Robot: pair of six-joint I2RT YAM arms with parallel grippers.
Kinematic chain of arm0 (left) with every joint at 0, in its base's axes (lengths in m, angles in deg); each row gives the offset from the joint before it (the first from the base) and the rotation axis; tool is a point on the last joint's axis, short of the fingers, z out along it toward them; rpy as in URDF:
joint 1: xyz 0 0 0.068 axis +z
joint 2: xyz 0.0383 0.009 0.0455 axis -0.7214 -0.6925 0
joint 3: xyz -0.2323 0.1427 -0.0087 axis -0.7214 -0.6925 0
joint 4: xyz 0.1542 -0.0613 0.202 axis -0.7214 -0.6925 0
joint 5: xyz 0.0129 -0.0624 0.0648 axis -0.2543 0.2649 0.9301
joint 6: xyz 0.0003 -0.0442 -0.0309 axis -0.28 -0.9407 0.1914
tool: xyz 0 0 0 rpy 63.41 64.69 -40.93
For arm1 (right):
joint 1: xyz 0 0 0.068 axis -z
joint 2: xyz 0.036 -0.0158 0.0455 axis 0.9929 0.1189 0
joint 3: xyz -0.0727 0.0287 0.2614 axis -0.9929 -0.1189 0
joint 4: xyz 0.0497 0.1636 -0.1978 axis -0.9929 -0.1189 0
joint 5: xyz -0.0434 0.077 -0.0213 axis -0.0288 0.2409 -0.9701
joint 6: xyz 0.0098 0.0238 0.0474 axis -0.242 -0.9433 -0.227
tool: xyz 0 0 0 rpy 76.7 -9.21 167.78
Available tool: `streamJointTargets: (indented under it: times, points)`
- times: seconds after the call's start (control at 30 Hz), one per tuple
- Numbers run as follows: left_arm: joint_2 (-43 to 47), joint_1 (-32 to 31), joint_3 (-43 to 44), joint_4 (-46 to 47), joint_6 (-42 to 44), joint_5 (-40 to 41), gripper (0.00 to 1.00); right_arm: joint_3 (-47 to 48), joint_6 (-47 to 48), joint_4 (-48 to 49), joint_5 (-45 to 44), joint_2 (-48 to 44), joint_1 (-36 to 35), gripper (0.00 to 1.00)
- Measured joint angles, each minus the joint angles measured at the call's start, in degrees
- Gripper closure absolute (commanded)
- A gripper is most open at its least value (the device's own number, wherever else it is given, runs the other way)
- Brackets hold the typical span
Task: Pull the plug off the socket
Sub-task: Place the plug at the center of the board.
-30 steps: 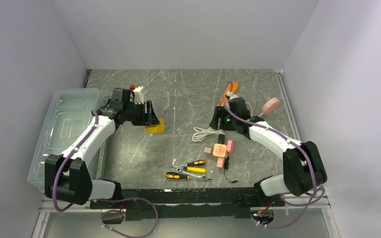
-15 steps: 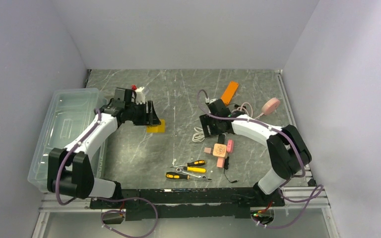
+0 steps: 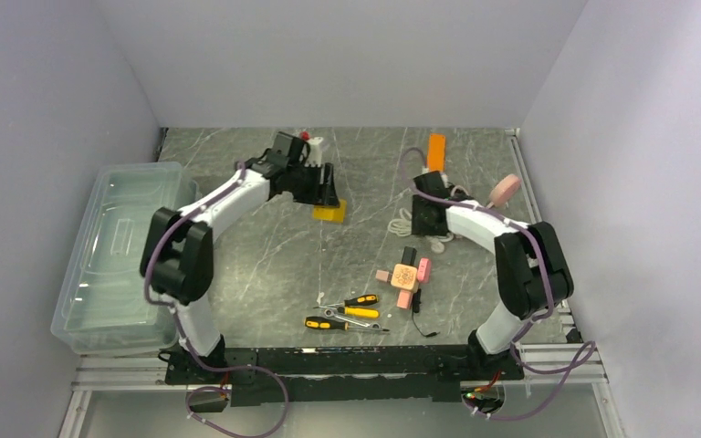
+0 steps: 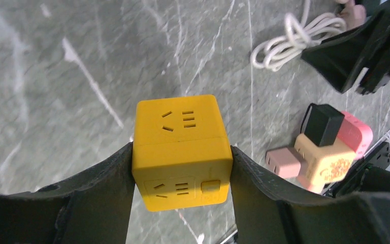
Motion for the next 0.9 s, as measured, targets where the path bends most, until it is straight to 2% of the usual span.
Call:
streamJointTargets:
  times: [0.13, 0.3, 0.37, 0.47, 0.6, 0.67, 0.7, 0.9]
  points:
    - [-8.28, -2.19, 5.92, 0.81, -0.76, -0.02, 1.00, -0.83, -0.74, 1.64, 1.16, -0.11, 7.26, 0.55]
    - [-17.73, -3.56, 12.55, 0.98, -2.01, 0.28, 1.00, -2.36, -0.98, 2.84, 2.80, -1.95, 9.07, 0.45]
    - [-20.00, -3.67, 15.91, 1.18, -2.49, 0.46, 1.00, -3.15, -1.29, 3.04, 4.33, -3.65, 9.03, 0.37]
    - [-23.71, -4.00, 20.65, 2.34, -3.72, 0.57, 1.00, -4.39, -2.14, 3.26, 6.93, -6.91, 8.94, 0.18]
    - [-28.39, -4.28, 26.40, 3.23, -5.31, -0.70, 0.97, -6.12, -3.32, 3.28, 10.08, -11.80, 8.92, 0.09]
    - [-30.64, -4.35, 29.14, 3.91, -6.40, -1.51, 0.88, -6.91, -3.91, 3.26, 11.52, -13.94, 8.92, 0.05]
    - [-31.54, -4.37, 30.12, 4.26, -6.67, -1.73, 0.81, -7.26, -4.20, 3.15, 12.02, -14.82, 8.92, 0.04]
    - [-36.02, -5.05, 34.88, 6.67, -8.70, -2.82, 0.18, -9.92, -6.49, 2.19, 14.60, -21.07, 8.92, 0.02]
